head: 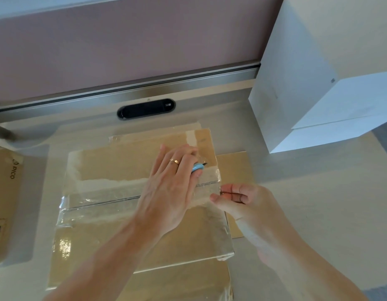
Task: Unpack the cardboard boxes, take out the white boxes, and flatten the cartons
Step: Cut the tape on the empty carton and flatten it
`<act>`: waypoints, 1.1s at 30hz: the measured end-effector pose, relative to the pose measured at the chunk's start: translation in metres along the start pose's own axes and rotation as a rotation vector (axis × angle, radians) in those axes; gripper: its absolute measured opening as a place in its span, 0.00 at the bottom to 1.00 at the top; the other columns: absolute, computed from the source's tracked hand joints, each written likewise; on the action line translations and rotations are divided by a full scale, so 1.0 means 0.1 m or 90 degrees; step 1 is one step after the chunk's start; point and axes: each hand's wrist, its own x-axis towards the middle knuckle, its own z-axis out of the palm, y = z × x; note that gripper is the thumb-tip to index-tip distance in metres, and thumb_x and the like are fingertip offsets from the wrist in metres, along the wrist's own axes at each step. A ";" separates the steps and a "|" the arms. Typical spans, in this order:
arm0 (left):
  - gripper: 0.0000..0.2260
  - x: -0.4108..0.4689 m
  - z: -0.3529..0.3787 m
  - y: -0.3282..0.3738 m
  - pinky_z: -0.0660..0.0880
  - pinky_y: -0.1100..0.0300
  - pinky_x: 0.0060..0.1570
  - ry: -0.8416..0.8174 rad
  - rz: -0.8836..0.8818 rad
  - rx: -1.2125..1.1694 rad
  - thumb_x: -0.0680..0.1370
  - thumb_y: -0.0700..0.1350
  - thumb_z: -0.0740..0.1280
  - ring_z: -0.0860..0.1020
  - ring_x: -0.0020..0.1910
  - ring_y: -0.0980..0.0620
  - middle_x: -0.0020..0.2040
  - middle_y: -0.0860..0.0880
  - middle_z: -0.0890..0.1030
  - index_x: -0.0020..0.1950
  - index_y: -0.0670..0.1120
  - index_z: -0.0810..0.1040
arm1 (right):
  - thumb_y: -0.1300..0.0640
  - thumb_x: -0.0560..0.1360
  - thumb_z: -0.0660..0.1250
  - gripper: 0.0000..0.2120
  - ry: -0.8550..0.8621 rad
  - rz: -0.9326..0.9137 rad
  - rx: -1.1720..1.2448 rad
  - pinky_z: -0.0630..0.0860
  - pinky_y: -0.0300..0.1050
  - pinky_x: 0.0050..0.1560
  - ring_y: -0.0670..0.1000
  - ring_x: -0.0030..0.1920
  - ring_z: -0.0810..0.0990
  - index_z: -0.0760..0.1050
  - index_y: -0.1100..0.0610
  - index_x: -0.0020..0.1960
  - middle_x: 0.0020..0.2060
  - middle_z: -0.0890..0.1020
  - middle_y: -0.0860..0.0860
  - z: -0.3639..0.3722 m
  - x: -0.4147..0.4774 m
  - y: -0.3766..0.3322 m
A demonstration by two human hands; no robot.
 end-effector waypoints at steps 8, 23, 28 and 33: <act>0.13 -0.02 0.01 0.00 0.60 0.38 0.77 0.006 -0.014 -0.032 0.86 0.47 0.54 0.74 0.69 0.47 0.68 0.46 0.76 0.61 0.42 0.74 | 0.46 0.65 0.84 0.15 0.031 -0.058 -0.170 0.69 0.28 0.30 0.40 0.26 0.74 0.82 0.53 0.41 0.26 0.76 0.42 -0.04 0.12 -0.08; 0.12 0.06 -0.56 0.07 0.75 0.50 0.40 -0.100 0.055 -0.048 0.85 0.53 0.58 0.76 0.39 0.50 0.42 0.53 0.78 0.57 0.48 0.76 | 0.53 0.75 0.77 0.06 0.100 -0.119 -0.128 0.80 0.44 0.46 0.43 0.39 0.85 0.81 0.52 0.44 0.37 0.86 0.46 0.12 -0.05 0.03; 0.17 0.10 -0.60 0.10 0.74 0.53 0.44 -0.184 0.100 0.078 0.84 0.57 0.51 0.76 0.41 0.50 0.44 0.54 0.78 0.59 0.49 0.73 | 0.57 0.73 0.79 0.11 0.064 -0.077 -0.035 0.80 0.38 0.39 0.44 0.39 0.87 0.79 0.52 0.51 0.38 0.88 0.45 0.10 -0.10 0.04; 0.19 0.13 -0.58 0.10 0.75 0.51 0.46 -0.221 0.142 0.126 0.83 0.58 0.47 0.77 0.43 0.46 0.43 0.53 0.76 0.61 0.50 0.71 | 0.55 0.74 0.78 0.04 0.061 -0.081 0.015 0.74 0.28 0.34 0.39 0.36 0.85 0.86 0.53 0.47 0.36 0.88 0.45 0.09 -0.07 0.10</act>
